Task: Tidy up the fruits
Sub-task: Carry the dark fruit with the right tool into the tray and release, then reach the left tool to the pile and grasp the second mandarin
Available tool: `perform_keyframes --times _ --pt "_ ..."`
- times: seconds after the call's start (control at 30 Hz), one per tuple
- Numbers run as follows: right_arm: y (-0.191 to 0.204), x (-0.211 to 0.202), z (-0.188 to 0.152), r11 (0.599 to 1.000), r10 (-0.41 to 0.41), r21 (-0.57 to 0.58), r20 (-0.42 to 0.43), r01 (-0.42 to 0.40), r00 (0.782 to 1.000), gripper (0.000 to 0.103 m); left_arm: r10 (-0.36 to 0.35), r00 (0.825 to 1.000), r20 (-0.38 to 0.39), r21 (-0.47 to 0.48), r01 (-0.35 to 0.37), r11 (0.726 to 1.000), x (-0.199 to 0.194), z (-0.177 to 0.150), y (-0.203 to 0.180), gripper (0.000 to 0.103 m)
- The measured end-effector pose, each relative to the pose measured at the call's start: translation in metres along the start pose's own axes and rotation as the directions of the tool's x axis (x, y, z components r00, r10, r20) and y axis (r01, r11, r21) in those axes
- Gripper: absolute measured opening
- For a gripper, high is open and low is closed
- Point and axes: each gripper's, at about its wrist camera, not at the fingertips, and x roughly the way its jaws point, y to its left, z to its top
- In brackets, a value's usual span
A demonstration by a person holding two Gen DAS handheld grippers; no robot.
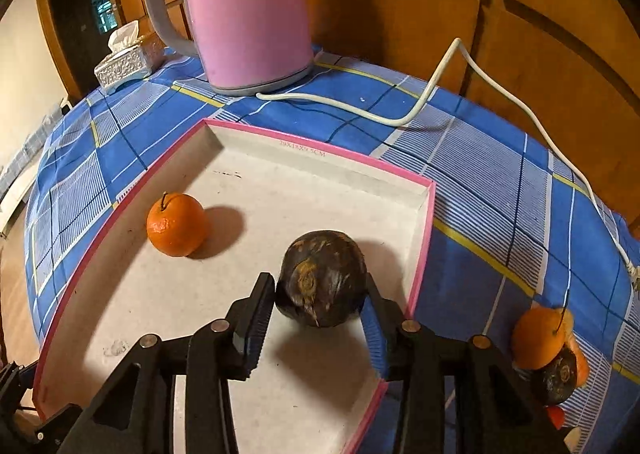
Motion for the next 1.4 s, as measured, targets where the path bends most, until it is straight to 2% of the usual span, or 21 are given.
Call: perform_keyframes --times 0.13,0.43,0.73,0.83,1.03,1.27,1.4 --pt "0.001 -0.011 -0.001 1.0 0.002 0.004 0.03 -0.002 1.0 0.057 -0.001 1.0 0.0 -0.005 0.001 1.0 0.0 0.0 0.0 0.083" --pt "-0.007 -0.05 -0.02 0.998 -0.019 0.064 0.099 0.013 0.995 0.057 -0.001 1.0 0.0 -0.009 0.001 1.0 -0.002 -0.002 0.0 0.084" --pt "-0.028 -0.086 -0.069 0.981 -0.11 0.176 0.134 0.085 0.985 0.057 0.0 1.0 -0.004 -0.011 0.0 1.0 -0.004 -0.005 0.001 0.084" --pt "-0.042 -0.098 -0.09 0.961 -0.159 0.249 0.135 0.122 0.978 0.057 0.002 1.0 -0.004 -0.008 -0.002 1.0 -0.004 -0.005 0.0 0.084" --pt "-0.081 -0.123 -0.134 0.892 -0.269 0.402 0.108 0.205 0.957 0.057 0.003 1.0 -0.001 -0.004 -0.003 1.0 -0.005 -0.006 -0.001 0.085" --pt "-0.107 -0.138 -0.178 0.852 -0.33 0.449 0.059 0.27 0.942 0.057 0.006 1.0 0.004 -0.003 -0.006 1.0 -0.006 -0.007 -0.003 0.085" --pt "-0.126 -0.147 -0.21 0.801 -0.385 0.504 0.02 0.323 0.923 0.057 0.009 1.0 0.006 -0.003 -0.009 1.0 -0.006 -0.007 -0.004 0.085"
